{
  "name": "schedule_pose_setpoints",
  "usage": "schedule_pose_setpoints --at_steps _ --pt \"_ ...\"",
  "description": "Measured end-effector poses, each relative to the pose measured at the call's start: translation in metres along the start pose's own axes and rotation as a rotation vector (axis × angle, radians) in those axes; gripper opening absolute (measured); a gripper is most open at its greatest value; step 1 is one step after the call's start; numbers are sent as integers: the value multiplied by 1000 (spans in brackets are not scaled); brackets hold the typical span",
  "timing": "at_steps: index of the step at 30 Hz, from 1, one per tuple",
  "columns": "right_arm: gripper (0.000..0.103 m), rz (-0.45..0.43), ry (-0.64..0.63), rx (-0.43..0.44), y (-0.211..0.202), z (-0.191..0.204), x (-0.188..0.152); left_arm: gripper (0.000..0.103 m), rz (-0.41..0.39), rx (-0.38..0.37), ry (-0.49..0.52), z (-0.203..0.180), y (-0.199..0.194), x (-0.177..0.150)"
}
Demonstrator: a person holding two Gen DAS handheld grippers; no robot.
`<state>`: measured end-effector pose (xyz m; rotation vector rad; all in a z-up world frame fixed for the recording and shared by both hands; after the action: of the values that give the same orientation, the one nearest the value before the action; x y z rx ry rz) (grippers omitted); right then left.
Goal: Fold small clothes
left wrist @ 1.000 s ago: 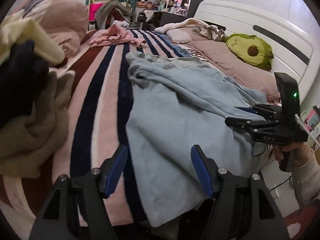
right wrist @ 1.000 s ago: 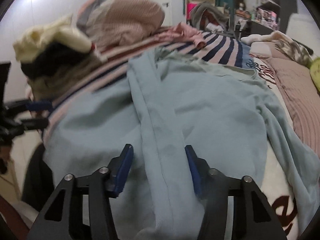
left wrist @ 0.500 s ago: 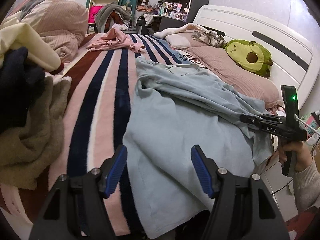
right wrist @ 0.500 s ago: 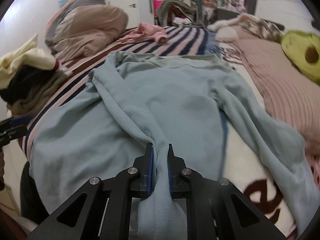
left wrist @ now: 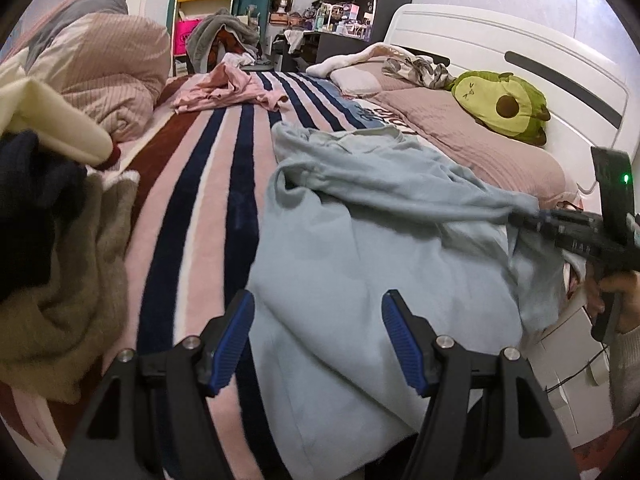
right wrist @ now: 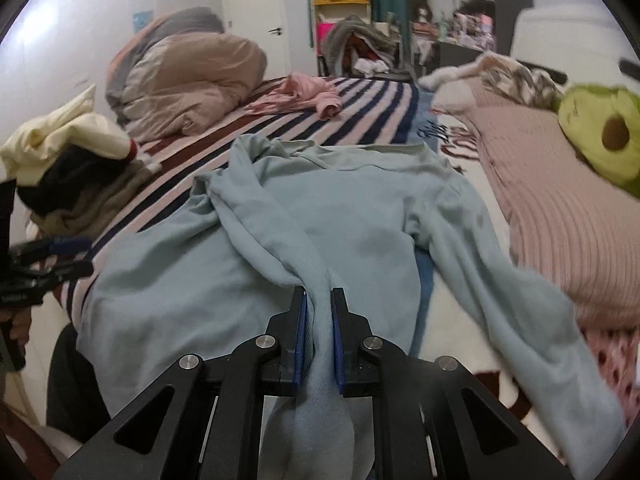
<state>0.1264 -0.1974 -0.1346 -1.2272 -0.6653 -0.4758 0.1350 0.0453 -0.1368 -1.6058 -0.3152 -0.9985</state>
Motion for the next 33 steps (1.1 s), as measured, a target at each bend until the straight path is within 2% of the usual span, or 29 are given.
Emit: schedule_pose_setpoints --at_steps 2,4,5,8,12,17,24,29,33 --pt "13 65 -37 -13 13 4 -4 62 3 8 -1 5 5 10" --pt "45 117 -62 -7 25 6 -8 62 -7 16 9 12 9 24" --pt "54 117 -65 3 26 6 -8 62 -13 17 16 15 11 31" --pt "54 82 -55 61 21 3 10 62 -43 7 53 26 22 64" --pt "55 39 -65 96 24 -3 49 62 -67 -17 70 36 47 105" --pt "55 49 -131 110 58 -8 97 62 -66 -51 63 54 97 146" --pt "55 74 -163 119 112 -19 129 61 38 -114 74 80 200 188" --pt "55 114 -202 93 152 -28 148 54 103 -95 102 97 251 197" --pt "55 124 -213 87 168 -34 151 51 166 -152 94 105 279 192"
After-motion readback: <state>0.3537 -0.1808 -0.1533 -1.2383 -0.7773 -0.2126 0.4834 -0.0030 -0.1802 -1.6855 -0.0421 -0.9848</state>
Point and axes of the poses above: each gripper's, at about its wrist camera, not at the fingertips, and y roughly the way its jaws point, z to its left, x to its top, the point moved 2 cm from there along y, roughly the way its jaws point, and after that the axes turned 14 degrees about y, right-handed, at the moved point
